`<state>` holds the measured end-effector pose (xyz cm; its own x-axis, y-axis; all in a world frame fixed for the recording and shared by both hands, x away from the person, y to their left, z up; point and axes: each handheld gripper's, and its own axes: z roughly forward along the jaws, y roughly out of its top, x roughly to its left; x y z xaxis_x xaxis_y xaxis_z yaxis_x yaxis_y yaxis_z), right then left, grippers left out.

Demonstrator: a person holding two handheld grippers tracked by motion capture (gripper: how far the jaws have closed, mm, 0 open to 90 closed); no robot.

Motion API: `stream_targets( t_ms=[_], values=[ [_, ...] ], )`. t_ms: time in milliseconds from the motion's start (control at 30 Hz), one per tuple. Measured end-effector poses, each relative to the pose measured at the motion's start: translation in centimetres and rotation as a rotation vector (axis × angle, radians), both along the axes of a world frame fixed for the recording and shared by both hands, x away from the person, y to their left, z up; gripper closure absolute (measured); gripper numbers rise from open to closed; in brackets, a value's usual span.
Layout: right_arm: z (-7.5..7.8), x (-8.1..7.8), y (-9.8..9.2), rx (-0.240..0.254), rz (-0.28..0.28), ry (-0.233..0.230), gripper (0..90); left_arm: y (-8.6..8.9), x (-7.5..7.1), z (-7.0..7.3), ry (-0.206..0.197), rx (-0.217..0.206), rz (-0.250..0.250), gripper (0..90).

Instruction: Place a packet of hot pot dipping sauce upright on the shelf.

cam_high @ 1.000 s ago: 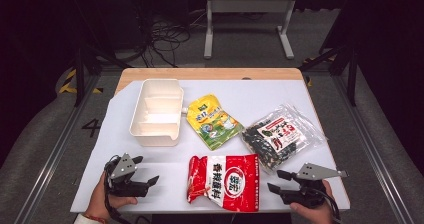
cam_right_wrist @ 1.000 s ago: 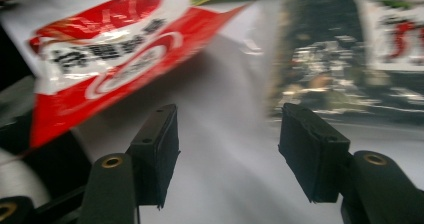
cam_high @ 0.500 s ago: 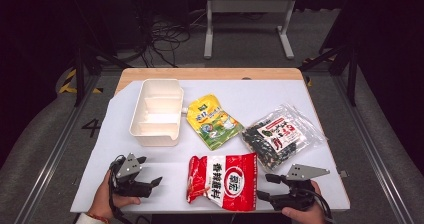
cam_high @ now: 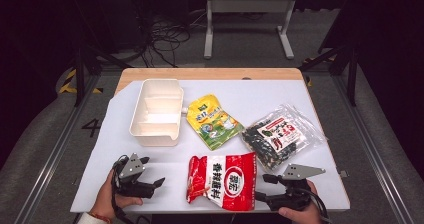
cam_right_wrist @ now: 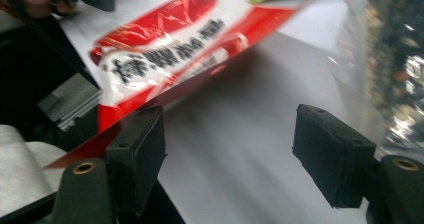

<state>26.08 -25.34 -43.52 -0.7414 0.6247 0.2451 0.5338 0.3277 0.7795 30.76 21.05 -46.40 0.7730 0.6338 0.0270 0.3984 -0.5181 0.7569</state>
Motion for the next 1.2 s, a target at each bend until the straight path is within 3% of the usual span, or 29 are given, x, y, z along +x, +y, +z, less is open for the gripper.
stream_targets(
  t_ms=[133, 267, 400, 600, 667, 767, 800, 833, 867, 900, 933, 1033, 1133, 1200],
  values=[
    [1.0, -0.1, 0.0, 0.023, -0.009, -0.033, 29.3, -0.1, 0.0, 0.0, -0.001, 0.007, -0.005, 13.0],
    [1.3, -0.2, -0.6, 0.048, -0.056, -0.053, 30.3, -0.1, 0.1, -0.1, 0.002, 0.012, -0.006, 13.0],
    [1.3, -0.3, -0.8, 0.046, -0.073, -0.073, 30.6, -0.3, 0.0, -0.1, 0.004, 0.020, -0.015, 13.0],
    [0.1, -0.1, 0.0, 0.011, -0.057, -0.012, 29.9, -0.6, 0.1, -0.1, 0.008, 0.020, -0.022, 13.1],
    [-0.7, 0.1, 0.8, -0.002, -0.024, 0.021, 30.8, -0.7, 0.2, 0.1, 0.002, 0.019, -0.030, 13.1],
    [-1.4, 0.6, 1.7, -0.018, 0.026, 0.050, 42.3, -0.8, 0.5, 0.5, -0.002, -0.016, -0.040, 13.2],
    [-1.4, 0.6, 1.7, -0.018, 0.026, 0.050, 42.3, -0.8, 0.5, 0.5, -0.002, -0.016, -0.040, 13.3],
    [-1.5, 0.9, 2.3, -0.051, 0.057, 0.034, 56.0, -0.8, 0.6, 0.7, -0.004, -0.026, -0.042, 13.3],
    [-1.5, 0.9, 2.3, -0.051, 0.057, 0.034, 56.0, -0.9, 0.8, 0.9, -0.007, -0.039, -0.046, 13.3],
    [-1.3, 1.2, 2.7, -0.076, 0.060, 0.001, 69.7, -1.2, 1.2, 1.2, -0.006, -0.050, -0.050, 13.5],
    [-1.3, 1.2, 2.7, -0.076, 0.060, 0.001, 69.7, -1.2, 1.2, 1.2, -0.006, -0.050, -0.050, 13.4],
    [-0.6, 2.0, 2.7, -0.082, 0.073, -0.076, 86.6, -2.1, 1.6, 1.6, -0.002, -0.060, -0.088, 13.4],
    [0.1, 2.9, 3.2, -0.099, 0.105, -0.119, 90.0, -3.1, 2.0, 2.2, 0.006, -0.074, -0.137, 13.0],
    [0.9, 3.4, 4.0, -0.149, 0.133, -0.176, 90.0, -3.9, 2.3, 2.6, 0.008, -0.077, -0.167, 13.0]
  ],
)
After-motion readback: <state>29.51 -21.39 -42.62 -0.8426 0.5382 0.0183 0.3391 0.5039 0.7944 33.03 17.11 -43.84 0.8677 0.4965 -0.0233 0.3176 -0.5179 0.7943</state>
